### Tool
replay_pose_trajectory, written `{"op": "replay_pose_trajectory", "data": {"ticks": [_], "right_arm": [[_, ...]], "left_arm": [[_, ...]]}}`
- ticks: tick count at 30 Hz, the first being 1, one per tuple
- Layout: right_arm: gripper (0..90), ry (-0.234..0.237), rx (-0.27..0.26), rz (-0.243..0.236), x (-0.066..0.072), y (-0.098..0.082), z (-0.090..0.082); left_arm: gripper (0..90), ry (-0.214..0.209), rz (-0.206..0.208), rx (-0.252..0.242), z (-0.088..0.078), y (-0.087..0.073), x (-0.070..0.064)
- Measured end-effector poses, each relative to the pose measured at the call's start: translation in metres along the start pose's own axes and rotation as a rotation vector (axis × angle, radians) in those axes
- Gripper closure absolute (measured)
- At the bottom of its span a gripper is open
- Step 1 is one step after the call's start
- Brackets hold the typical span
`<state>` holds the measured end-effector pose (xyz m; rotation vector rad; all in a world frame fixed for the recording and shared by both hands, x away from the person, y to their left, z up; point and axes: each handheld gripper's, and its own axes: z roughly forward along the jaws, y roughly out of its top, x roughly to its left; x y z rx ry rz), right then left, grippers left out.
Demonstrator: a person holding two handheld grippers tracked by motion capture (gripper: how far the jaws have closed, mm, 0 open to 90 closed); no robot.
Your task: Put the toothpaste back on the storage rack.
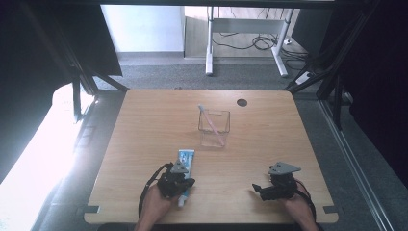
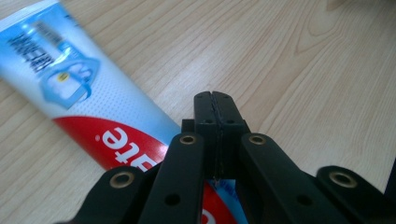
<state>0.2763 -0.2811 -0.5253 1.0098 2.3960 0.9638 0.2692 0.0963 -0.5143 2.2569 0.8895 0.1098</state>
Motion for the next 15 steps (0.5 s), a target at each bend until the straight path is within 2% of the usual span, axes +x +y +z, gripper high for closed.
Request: {"op": "replay_pose_trajectory", "data": {"ticks": [15], "right_arm": [[3.6, -0.012, -0.001, 0.0, 0.0, 0.0, -0.002]], "left_arm": [[89.3, 0.049, -0.018, 0.029, -0.017, -0.013, 0.014]]}}
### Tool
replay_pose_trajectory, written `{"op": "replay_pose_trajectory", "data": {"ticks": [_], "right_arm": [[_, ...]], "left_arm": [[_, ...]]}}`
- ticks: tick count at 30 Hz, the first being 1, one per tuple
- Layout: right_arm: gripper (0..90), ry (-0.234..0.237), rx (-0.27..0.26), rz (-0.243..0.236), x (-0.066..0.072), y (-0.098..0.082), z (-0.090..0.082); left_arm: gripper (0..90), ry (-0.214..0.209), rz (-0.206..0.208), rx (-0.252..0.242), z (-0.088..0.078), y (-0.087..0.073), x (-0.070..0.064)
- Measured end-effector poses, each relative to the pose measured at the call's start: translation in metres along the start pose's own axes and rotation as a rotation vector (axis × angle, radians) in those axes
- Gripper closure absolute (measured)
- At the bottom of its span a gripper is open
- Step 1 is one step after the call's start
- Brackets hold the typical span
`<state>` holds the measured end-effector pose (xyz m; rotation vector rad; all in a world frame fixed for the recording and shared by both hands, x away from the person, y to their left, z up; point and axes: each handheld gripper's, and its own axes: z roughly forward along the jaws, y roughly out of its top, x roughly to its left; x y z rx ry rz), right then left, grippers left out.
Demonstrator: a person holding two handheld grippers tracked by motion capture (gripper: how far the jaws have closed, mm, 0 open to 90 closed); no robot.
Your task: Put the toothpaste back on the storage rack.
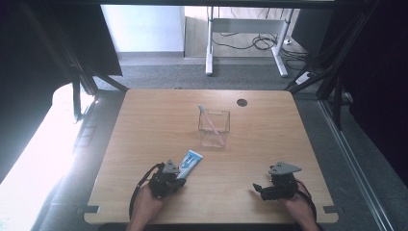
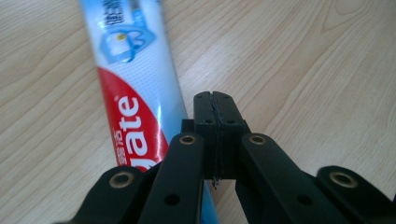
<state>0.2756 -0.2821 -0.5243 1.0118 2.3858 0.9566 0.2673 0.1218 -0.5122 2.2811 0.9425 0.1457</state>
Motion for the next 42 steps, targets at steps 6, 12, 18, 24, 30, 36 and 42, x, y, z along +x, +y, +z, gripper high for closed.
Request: {"op": "replay_pose_trajectory", "data": {"ticks": [6, 12, 18, 24, 30, 36, 42], "right_arm": [[3.7, 0.0, 0.0, 0.001, 0.0, 0.0, 0.0], [3.8, -0.001, 0.0, 0.0, -0.001, 0.0, -0.001], [3.9, -0.001, -0.002, 0.003, -0.001, 0.0, -0.001], [3.9, 0.001, -0.003, 0.003, -0.001, 0.0, -0.001], [4.1, 0.004, 0.0, 0.003, -0.001, -0.001, 0.0], [4.0, 0.005, 0.002, 0.002, -0.001, -0.001, 0.0], [4.1, 0.005, 0.003, 0.004, -0.001, -0.001, 0.001]], "left_arm": [[88.4, 0.016, -0.015, -0.005, -0.004, -0.004, 0.007], [81.7, -0.01, -0.026, -0.028, -0.006, -0.001, 0.009], [69.0, 0.01, -0.023, -0.044, -0.015, 0.005, 0.011], [56.5, 0.019, -0.014, -0.03, -0.022, 0.012, 0.019], [40.3, 0.027, -0.016, 0.025, -0.024, 0.018, 0.028], [33.0, 0.018, 0.013, 0.105, -0.017, 0.025, 0.033], [32.3, 0.021, 0.035, 0.198, -0.006, 0.037, 0.034]]}}
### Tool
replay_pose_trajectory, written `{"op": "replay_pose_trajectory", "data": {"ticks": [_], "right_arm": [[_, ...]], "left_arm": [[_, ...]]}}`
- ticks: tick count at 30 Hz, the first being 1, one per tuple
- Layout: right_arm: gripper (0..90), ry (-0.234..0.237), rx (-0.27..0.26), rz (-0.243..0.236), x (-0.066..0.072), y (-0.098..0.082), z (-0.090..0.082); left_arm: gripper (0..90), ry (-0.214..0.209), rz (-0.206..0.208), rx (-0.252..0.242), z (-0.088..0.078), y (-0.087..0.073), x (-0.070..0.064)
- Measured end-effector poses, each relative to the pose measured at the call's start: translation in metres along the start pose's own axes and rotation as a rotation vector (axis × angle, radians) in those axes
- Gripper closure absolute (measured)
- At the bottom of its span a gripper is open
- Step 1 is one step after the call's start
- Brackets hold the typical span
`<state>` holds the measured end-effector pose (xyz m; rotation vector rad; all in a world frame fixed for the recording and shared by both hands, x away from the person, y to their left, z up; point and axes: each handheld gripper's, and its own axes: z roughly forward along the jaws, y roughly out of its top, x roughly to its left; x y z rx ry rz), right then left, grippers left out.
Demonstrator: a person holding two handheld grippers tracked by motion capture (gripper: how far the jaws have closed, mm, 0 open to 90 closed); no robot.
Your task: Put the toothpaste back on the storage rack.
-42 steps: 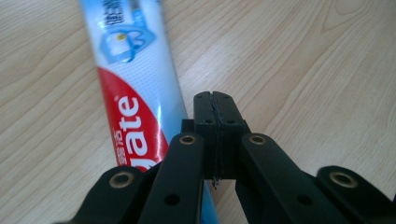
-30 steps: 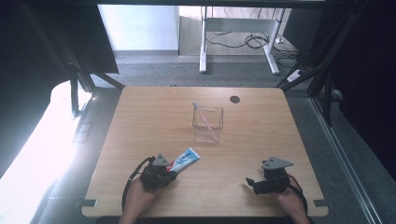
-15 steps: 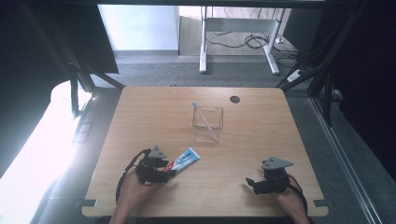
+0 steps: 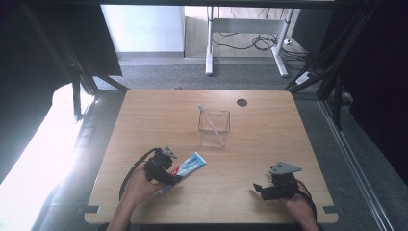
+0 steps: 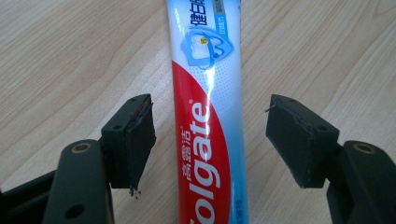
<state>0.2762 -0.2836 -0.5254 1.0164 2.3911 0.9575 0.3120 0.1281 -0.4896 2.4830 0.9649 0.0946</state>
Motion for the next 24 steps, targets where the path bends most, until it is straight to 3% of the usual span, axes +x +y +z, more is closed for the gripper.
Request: {"op": "replay_pose_trajectory", "data": {"ticks": [11, 17, 24], "right_arm": [[4.3, 0.001, 0.002, -0.003, -0.001, 0.0, 0.0], [4.3, 0.0, 0.006, -0.005, -0.001, -0.001, 0.0], [4.3, -0.004, 0.007, -0.004, -0.002, -0.001, 0.0]], "left_arm": [[36.0, 0.018, 0.045, 0.148, 0.013, 0.024, -0.001], [38.3, 0.006, 0.063, 0.242, 0.021, 0.035, 0.0], [45.2, 0.016, 0.066, 0.272, 0.032, 0.038, -0.002]]}}
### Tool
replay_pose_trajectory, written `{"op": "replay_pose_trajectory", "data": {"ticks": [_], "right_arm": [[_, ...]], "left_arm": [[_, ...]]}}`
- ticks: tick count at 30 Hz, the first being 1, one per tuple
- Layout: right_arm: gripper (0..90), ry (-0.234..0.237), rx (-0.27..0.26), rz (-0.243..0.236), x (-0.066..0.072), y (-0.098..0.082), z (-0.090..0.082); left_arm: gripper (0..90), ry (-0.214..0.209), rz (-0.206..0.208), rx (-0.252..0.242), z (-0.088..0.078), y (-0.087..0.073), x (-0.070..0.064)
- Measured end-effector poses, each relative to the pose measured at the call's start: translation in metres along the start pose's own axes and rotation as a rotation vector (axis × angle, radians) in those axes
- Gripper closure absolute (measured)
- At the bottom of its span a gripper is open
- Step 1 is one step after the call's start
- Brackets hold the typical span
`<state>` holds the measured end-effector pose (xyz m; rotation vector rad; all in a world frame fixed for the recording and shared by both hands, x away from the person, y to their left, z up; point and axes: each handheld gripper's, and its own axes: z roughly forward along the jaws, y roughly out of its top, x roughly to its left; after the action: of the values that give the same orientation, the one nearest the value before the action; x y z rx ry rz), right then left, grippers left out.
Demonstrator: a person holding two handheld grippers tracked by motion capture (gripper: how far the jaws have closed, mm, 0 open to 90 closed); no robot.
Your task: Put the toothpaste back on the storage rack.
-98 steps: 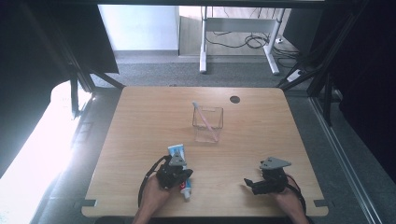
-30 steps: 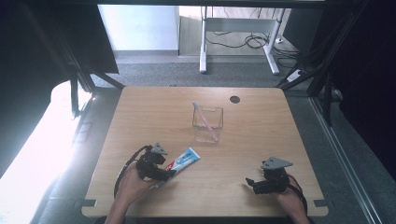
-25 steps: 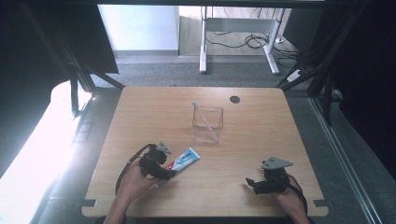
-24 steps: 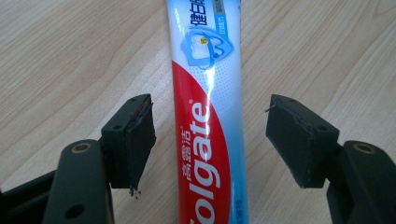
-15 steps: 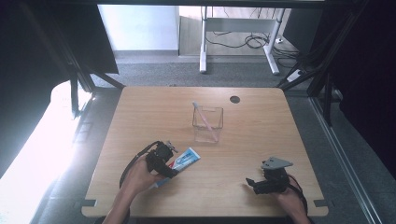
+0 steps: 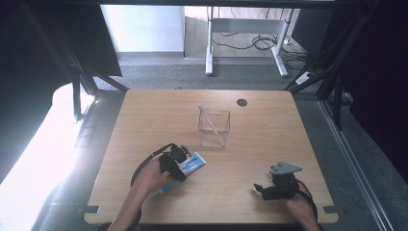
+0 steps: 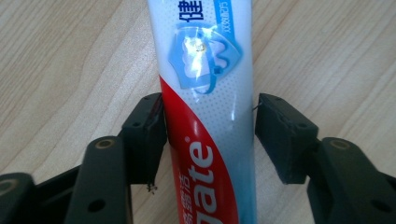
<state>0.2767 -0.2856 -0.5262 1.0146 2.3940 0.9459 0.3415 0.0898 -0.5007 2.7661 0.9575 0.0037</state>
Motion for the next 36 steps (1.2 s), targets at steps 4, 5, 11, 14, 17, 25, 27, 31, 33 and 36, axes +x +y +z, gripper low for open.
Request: {"op": "replay_pose_trajectory", "data": {"ticks": [4, 5, 11, 14, 17, 25, 27, 31, 33, 36], "right_arm": [[4.3, 0.001, 0.0, -0.001, 0.0, 0.0, 0.0], [4.3, 0.001, 0.0, 0.0, 0.0, 0.0, 0.0], [4.4, -0.001, 0.001, -0.003, 0.0, 0.0, 0.0], [4.4, -0.002, 0.002, -0.003, 0.0, 0.0, 0.0], [4.5, -0.003, 0.003, -0.002, 0.0, 0.0, 0.0], [4.5, -0.005, 0.002, -0.002, 0.0, 0.0, 0.0], [4.5, -0.005, 0.001, 0.0, -0.001, 0.0, 0.0], [4.5, -0.006, 0.0, 0.002, -0.001, 0.0, 0.0], [4.5, -0.006, 0.001, 0.003, -0.001, -0.001, 0.0], [4.5, -0.005, 0.004, 0.002, -0.001, -0.001, 0.0]], "left_arm": [[47.2, -0.004, -0.014, 0.0, 0.001, 0.0, 0.0], [47.7, -0.004, -0.015, 0.002, 0.001, 0.0, 0.0], [56.2, -0.007, -0.022, 0.007, 0.0, 0.0, 0.0], [60.7, -0.015, -0.016, -0.011, -0.002, -0.002, 0.0], [67.1, -0.024, -0.007, -0.047, -0.005, -0.007, 0.002], [72.2, -0.053, -0.011, -0.125, -0.006, -0.016, 0.003], [72.9, -0.059, -0.009, -0.143, -0.007, -0.018, 0.002], [73.3, -0.082, -0.005, -0.198, -0.01, -0.021, 0.002], [73.4, -0.091, -0.006, -0.212, -0.011, -0.022, 0.003], [73.4, -0.098, -0.009, -0.248, -0.015, -0.023, 0.002]]}}
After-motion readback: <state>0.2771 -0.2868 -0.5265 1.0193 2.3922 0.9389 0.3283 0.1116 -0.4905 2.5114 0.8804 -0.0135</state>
